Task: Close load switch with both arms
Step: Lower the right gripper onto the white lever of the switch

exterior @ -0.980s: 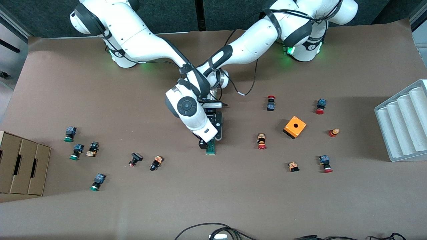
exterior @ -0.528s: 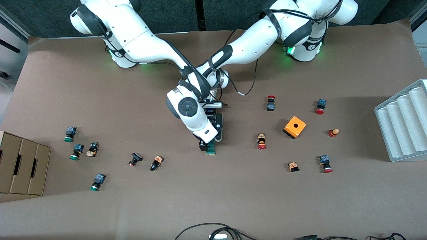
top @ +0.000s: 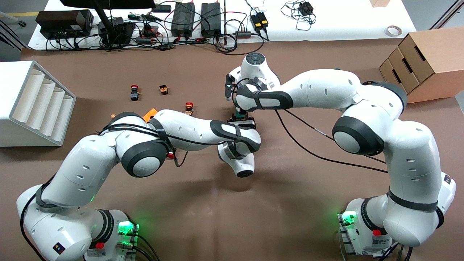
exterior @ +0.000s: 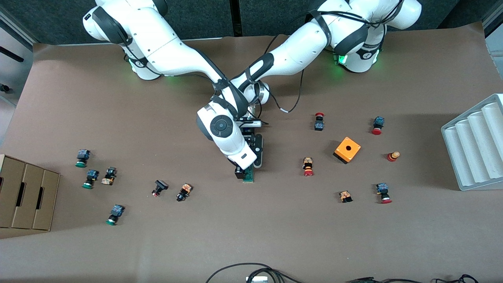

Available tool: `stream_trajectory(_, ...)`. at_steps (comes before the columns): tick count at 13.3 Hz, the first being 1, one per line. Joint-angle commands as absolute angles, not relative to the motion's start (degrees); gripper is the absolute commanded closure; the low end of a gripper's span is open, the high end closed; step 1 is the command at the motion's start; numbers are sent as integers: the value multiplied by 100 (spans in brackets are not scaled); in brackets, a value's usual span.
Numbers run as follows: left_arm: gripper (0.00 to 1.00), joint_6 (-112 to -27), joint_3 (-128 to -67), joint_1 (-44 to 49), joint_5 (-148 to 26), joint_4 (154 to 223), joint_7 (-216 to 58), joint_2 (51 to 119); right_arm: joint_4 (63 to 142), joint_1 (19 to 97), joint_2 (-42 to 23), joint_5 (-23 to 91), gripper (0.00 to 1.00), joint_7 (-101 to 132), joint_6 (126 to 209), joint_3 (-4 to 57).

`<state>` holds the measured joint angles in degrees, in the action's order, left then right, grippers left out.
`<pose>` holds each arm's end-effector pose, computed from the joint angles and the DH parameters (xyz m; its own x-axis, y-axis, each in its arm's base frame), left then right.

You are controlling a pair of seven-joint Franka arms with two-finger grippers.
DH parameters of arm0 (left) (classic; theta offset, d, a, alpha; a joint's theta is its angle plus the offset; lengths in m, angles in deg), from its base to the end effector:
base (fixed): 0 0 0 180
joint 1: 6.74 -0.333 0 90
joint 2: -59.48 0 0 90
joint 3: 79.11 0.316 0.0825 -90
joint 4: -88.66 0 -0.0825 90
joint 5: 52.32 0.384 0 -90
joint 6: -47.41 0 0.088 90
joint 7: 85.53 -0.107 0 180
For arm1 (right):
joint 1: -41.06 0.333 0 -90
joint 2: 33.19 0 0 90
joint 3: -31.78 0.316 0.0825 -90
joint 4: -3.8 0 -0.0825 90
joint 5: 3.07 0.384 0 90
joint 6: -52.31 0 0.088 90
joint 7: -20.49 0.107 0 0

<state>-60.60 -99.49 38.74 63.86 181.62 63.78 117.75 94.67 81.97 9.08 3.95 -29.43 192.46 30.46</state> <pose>0.3524 -0.5612 0.0571 0.3019 0.1018 0.9479 0.0388 -0.9948 0.0945 0.5460 0.4548 0.2136 0.0870 0.9872 0.1334 0.9946 -0.0936 0.0439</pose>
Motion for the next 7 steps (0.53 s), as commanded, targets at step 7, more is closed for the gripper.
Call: stream_trajectory(7, 26, -6043, -9898, 3984, 6448, 18103, 6414, 11854, 9301, 8360, 1102, 422, 0, -2943, 19513, 2888)
